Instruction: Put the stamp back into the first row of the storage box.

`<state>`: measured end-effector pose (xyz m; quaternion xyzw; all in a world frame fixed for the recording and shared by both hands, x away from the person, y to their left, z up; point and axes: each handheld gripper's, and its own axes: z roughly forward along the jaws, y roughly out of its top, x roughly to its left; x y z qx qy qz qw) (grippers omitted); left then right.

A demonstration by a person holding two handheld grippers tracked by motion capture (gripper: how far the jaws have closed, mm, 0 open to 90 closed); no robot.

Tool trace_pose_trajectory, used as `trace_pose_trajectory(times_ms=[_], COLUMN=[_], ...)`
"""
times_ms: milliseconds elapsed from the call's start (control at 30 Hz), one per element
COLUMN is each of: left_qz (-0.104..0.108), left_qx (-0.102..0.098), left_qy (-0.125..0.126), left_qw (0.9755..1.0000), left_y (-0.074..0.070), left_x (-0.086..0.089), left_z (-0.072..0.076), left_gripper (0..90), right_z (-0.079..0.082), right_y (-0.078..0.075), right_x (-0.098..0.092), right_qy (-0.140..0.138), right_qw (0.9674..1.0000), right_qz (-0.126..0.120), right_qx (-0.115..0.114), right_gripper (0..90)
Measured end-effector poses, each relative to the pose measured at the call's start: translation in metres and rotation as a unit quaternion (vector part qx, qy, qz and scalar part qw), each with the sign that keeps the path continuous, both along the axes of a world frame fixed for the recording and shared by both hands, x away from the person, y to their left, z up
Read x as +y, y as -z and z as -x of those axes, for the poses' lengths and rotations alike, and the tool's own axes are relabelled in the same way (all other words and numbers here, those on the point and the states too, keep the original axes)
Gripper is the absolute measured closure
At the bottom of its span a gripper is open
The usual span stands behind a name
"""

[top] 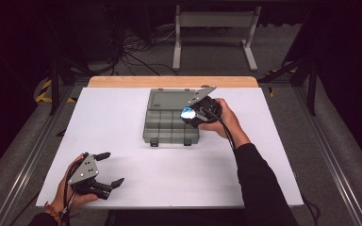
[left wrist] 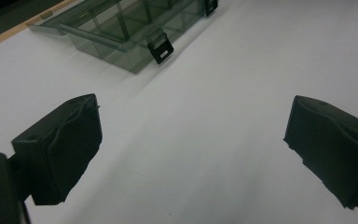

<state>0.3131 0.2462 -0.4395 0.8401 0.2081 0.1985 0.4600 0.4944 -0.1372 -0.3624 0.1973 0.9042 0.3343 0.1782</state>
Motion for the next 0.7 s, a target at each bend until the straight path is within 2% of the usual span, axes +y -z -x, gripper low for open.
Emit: trace_pose_trajectory(times_ms=[300, 700], left_qz=[0.001, 0.002], left_qx=[0.001, 0.004], left_qy=[0.003, 0.0], left_qw=[1.0, 1.0], left_y=[0.0, 0.001], left_x=[0.0, 0.002], left_z=[0.0, 0.001], left_gripper=[4.8, 5.0], right_z=[-0.025, -0.041], right_y=[0.012, 0.025], right_x=[0.015, 0.033], right_qy=[0.0, -0.006], right_qw=[0.9997, 0.9993], right_qz=[0.016, 0.023], right_qx=[0.019, 0.029], right_gripper=[41.9, 41.9])
